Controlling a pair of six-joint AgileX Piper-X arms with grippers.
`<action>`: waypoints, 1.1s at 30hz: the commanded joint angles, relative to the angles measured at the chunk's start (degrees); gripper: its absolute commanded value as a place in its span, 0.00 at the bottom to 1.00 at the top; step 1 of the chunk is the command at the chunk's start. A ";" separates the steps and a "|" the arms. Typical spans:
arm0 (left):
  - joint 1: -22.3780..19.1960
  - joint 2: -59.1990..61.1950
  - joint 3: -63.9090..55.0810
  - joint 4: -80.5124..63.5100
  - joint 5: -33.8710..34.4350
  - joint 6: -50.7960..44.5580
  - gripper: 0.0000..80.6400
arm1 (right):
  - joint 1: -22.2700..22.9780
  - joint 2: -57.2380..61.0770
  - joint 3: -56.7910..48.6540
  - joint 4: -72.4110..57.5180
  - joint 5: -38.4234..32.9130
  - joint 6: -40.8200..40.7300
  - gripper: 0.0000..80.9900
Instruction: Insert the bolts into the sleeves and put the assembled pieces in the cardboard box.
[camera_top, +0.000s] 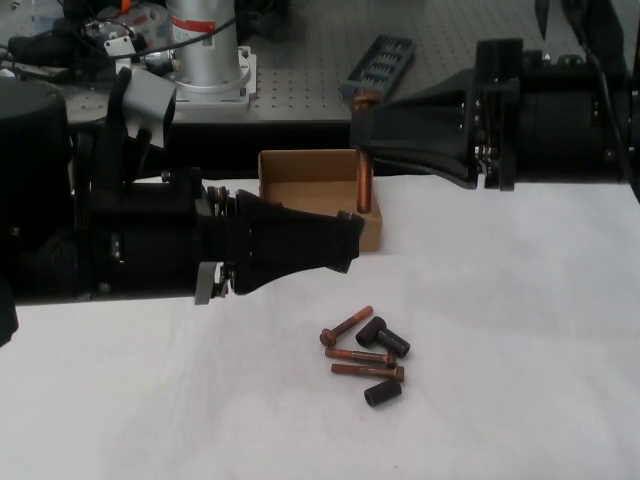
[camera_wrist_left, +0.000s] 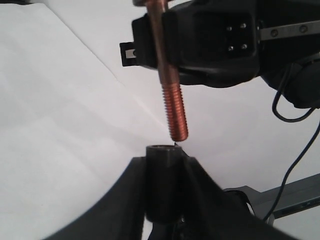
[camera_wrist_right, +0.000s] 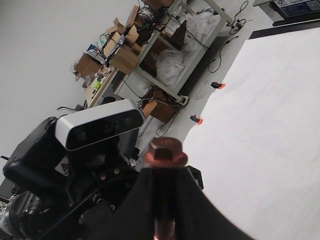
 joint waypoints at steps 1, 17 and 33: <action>0.01 -0.63 -0.09 -2.23 -0.03 -2.39 0.01 | 0.13 0.09 -0.12 -0.93 -1.05 -0.03 0.04; 0.01 -0.63 -0.09 -6.35 -0.16 -4.93 0.01 | 0.13 0.09 -0.12 -2.37 -2.95 -0.03 0.04; -0.69 -0.63 -0.09 -7.16 -1.61 -5.33 0.01 | 0.13 0.09 -0.12 -3.05 -2.56 -0.03 0.04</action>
